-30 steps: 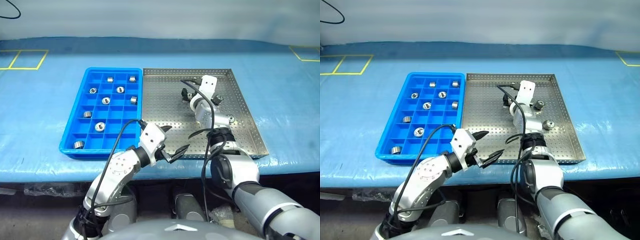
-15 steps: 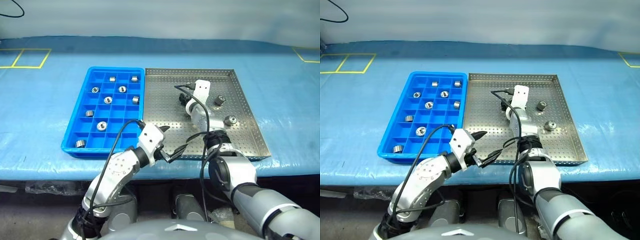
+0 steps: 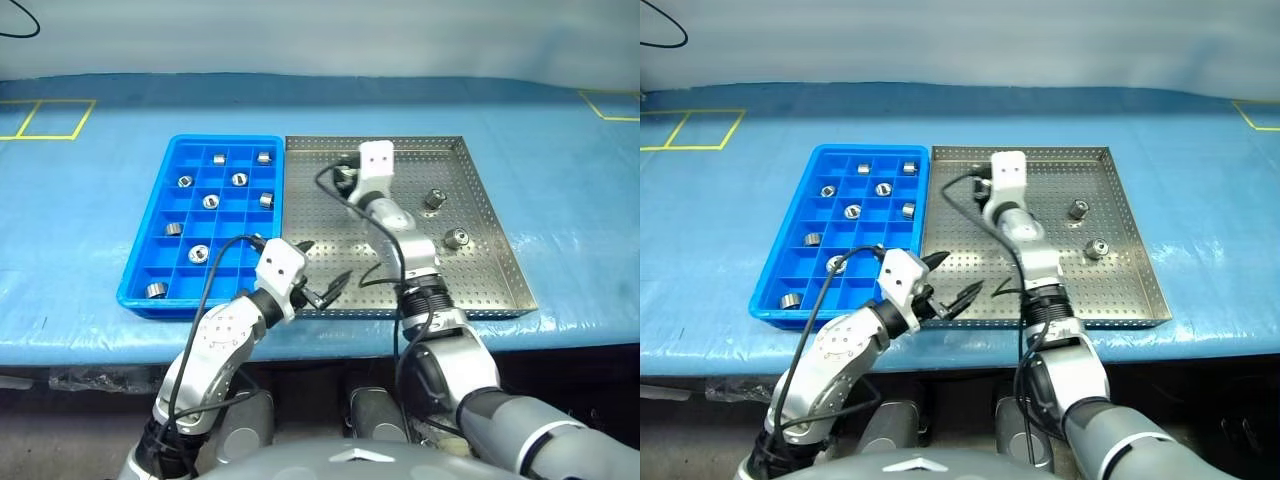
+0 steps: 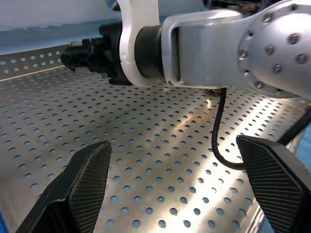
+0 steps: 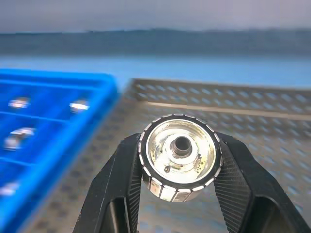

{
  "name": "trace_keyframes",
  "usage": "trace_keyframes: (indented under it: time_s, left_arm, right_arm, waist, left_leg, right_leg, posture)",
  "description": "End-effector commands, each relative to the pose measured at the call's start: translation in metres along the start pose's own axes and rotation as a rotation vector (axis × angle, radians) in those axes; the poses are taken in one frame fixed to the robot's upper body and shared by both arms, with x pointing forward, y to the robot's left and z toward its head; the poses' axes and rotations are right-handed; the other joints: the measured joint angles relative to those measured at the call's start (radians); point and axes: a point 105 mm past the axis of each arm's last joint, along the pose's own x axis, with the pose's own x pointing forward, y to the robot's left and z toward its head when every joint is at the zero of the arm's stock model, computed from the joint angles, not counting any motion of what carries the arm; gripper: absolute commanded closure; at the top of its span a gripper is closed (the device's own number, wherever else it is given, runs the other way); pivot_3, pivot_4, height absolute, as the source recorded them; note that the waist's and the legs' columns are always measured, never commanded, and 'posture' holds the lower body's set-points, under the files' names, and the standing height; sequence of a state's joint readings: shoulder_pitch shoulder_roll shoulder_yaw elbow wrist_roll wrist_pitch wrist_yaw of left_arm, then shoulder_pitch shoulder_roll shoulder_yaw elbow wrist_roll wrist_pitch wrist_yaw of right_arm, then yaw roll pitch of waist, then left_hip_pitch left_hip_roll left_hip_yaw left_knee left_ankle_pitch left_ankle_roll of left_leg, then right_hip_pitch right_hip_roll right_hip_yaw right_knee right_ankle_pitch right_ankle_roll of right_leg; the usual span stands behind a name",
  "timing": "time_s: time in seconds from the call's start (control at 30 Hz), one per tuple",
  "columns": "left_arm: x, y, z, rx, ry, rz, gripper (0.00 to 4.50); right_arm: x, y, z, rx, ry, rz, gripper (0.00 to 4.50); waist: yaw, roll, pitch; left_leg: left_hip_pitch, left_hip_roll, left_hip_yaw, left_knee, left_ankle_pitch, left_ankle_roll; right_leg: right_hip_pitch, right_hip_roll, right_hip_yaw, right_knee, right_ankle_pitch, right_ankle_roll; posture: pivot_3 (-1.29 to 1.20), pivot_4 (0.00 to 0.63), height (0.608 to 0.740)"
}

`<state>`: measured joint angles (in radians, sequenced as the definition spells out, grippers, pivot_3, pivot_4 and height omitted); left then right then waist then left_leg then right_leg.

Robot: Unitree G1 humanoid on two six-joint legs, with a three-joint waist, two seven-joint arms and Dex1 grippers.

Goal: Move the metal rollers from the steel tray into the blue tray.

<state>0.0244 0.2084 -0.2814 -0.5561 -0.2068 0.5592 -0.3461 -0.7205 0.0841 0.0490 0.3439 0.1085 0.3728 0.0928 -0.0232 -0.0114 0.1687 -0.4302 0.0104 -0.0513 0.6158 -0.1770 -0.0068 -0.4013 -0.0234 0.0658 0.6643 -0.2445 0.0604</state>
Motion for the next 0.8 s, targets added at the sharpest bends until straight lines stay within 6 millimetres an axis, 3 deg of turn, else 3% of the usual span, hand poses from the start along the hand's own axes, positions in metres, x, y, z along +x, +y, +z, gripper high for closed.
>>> trace_keyframes:
  time_s: [0.03,0.17,0.4,0.6,0.8]
  left_arm:
    - [-0.012,0.008,0.013,0.027,-0.052,0.063,0.0]
    - [-0.023,0.014,0.011,0.02,-0.043,0.12,0.0]
    - [-0.045,0.022,0.006,0.009,-0.022,0.237,0.0]
    - [-0.061,0.029,0.003,0.006,-0.005,0.325,0.0]
    - [-0.081,0.038,0.001,0.012,0.009,0.421,0.0]
  right_arm:
    - [-0.003,0.046,0.019,0.0,-0.048,0.156,2.77]
    - [-0.001,0.076,0.01,-0.016,-0.011,0.255,2.77]
    - [0.001,0.113,-0.014,-0.012,0.073,0.388,2.77]
    - [0.0,0.126,-0.031,-0.013,0.123,0.442,2.77]
    - [0.004,0.137,-0.028,0.011,0.117,0.477,2.77]
  waist:
    - [0.012,0.0,0.0]
    - [0.043,0.0,0.0]
    - [0.068,0.0,0.0]
    - [0.083,0.0,0.0]
    - [0.102,-0.001,-0.001]
  left_leg:
    - [0.0,0.0,-0.001,0.0,0.0,0.0]
    - [-0.001,-0.002,-0.001,0.0,0.0,-0.001]
    - [0.0,-0.002,0.0,0.0,0.001,-0.002]
    - [0.001,0.0,-0.001,-0.002,0.001,-0.002]
    - [0.004,0.001,-0.001,-0.003,0.001,-0.002]
  right_leg:
    - [0.0,0.0,-0.001,0.0,0.0,-0.001]
    - [0.001,-0.002,-0.002,-0.002,-0.001,-0.001]
    - [0.002,-0.002,-0.002,-0.004,-0.003,-0.005]
    - [0.001,-0.001,-0.003,-0.002,-0.004,-0.007]
    - [0.002,-0.001,-0.003,-0.002,-0.008,-0.005]
  posture:
    - [0.18,0.15,0.74]
    - [0.24,0.15,0.74]
    - [0.33,0.15,0.74]
    - [0.38,0.15,0.74]
    - [0.44,0.15,0.74]
